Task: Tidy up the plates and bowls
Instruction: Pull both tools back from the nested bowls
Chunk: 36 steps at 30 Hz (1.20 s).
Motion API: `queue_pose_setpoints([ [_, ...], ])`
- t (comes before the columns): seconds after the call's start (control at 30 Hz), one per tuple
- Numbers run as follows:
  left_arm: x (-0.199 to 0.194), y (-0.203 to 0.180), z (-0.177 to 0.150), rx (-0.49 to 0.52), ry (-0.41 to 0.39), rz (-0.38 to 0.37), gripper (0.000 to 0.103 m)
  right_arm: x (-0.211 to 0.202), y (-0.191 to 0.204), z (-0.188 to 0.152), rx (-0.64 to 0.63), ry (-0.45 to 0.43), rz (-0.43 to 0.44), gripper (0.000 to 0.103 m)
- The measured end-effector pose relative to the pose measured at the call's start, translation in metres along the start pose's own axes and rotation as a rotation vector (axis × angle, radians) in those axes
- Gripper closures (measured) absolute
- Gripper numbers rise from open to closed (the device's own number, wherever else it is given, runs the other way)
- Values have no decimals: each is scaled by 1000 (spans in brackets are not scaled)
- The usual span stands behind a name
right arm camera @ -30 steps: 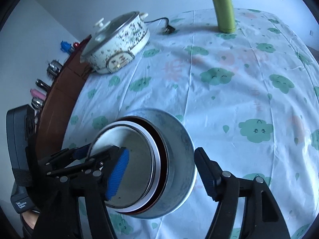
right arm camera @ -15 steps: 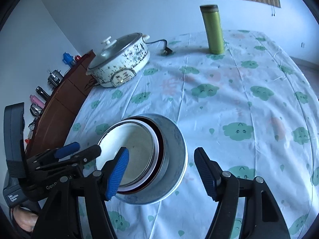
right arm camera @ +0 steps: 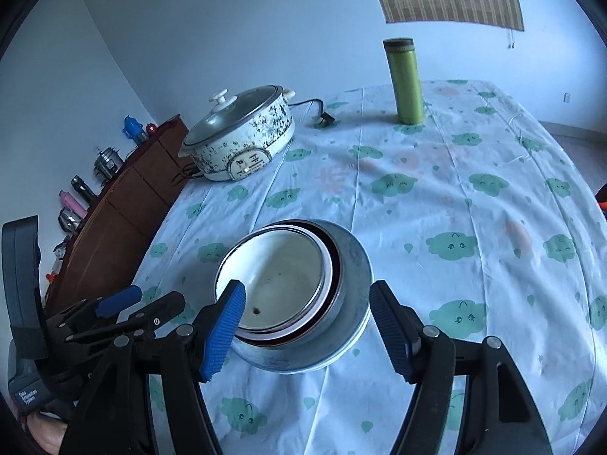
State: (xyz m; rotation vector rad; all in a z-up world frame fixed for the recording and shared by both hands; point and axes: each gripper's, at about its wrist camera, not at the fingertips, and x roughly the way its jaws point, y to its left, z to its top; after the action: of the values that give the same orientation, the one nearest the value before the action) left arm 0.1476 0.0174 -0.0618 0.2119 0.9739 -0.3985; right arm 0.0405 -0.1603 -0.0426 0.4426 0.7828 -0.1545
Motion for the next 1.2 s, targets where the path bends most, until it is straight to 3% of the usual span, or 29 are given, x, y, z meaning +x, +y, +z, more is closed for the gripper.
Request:
queue_pose_setpoints([
  [0.3,-13,-3,-12,13,-39,18,30,-29,18,-20,-25,-92,-69,33],
  [0.57,-51,-28,-28,-15,-109,92,30,-65,8,-29,-45,-134,-49,33],
  [0.87,-98,-77,-55,-2,-182,121,6,-128,-23,-49,-11,-241,-48,24],
  [1.2,-120,-83,-66,-41,-210,182,5,-149,-29,-52,-34,-279,-24,24],
])
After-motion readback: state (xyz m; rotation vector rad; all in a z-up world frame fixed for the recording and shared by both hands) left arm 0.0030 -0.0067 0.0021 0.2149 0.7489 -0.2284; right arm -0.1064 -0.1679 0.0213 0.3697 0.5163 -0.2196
